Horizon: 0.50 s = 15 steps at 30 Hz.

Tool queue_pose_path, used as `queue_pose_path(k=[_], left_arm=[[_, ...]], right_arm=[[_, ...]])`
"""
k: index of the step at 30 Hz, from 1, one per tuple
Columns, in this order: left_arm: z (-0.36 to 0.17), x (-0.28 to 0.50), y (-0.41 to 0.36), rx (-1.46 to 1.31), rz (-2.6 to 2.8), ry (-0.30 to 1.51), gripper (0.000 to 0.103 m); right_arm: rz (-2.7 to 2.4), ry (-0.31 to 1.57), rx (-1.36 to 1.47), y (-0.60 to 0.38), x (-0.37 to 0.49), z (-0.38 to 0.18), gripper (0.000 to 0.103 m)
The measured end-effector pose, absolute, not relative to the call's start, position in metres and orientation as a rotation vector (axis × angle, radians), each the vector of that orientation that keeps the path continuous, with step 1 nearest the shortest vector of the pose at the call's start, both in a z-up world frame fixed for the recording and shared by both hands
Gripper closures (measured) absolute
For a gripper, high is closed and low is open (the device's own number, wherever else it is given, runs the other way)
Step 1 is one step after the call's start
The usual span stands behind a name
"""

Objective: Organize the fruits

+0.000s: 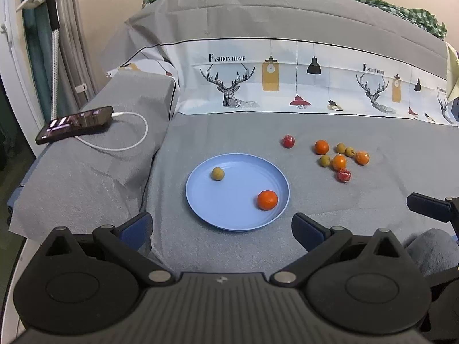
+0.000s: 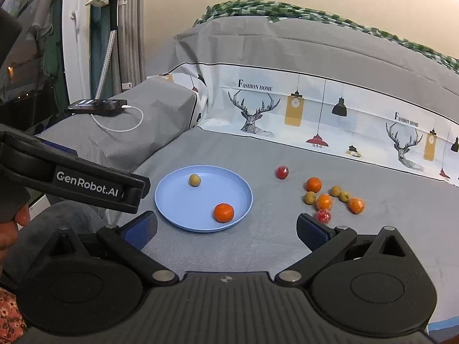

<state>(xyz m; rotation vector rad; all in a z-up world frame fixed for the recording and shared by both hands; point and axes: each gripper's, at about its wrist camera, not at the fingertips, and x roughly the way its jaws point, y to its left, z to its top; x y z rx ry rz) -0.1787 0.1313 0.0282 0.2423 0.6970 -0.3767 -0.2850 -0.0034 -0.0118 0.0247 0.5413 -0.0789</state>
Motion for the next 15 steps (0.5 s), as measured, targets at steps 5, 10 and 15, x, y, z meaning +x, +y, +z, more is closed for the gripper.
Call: queue_pose_path(k=[5,10,15], left_arm=[[0.0303,-0.18,0.128,0.249,-0.379,0.697,0.0],[0.0305,-0.18,0.1272,0.257,-0.372,0.697,0.0],[0.0286,-0.1765,0.1286,0.257,-0.368,0.704,0.0]], right_arm=[[-0.085,0.534,0.033,-0.0038,-0.2886,-0.0109,0.001],[-0.093,0.535,0.043,-0.0029,-0.2875,-0.012,0.001],[-0.091,0.546,0.048,-0.0021,-0.2852,-0.0142,0.001]])
